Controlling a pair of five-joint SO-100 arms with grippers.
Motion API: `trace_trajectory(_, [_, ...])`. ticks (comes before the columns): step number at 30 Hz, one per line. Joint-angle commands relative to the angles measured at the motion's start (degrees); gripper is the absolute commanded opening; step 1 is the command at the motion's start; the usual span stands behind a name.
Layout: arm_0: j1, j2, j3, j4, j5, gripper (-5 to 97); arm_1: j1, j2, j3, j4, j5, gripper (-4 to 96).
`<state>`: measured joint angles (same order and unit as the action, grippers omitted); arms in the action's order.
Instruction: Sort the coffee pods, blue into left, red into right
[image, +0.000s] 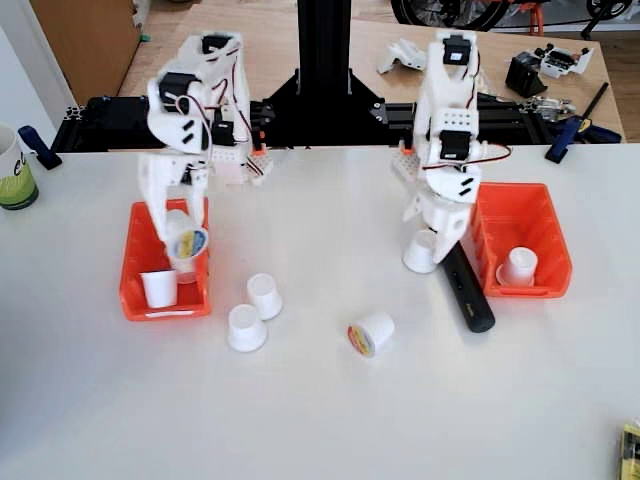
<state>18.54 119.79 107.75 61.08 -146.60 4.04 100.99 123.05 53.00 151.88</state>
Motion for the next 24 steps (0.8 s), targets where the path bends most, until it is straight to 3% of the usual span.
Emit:
trace_trajectory(1, [4.9, 0.5, 1.1, -2.4, -6.3, 11, -0.4, 1.9, 2.9, -3.7, 1.1, 38.3])
trace_trajectory(7, [6.1, 0.5, 6.8, -7.6, -8.3, 20, 0.0, 2.1, 4.5, -5.4, 2.0, 19.7])
trace_trajectory(15, [6.0, 1.3, 16.0, -16.3, -9.6, 24, 0.4, 2.2, -2.3, 1.2, 1.6, 16.6])
trace_trajectory(24, [5.4, 4.3, 15.9, -13.4, -10.1, 24, 0.4, 2.5, -26.5, 23.5, -3.2, 14.9])
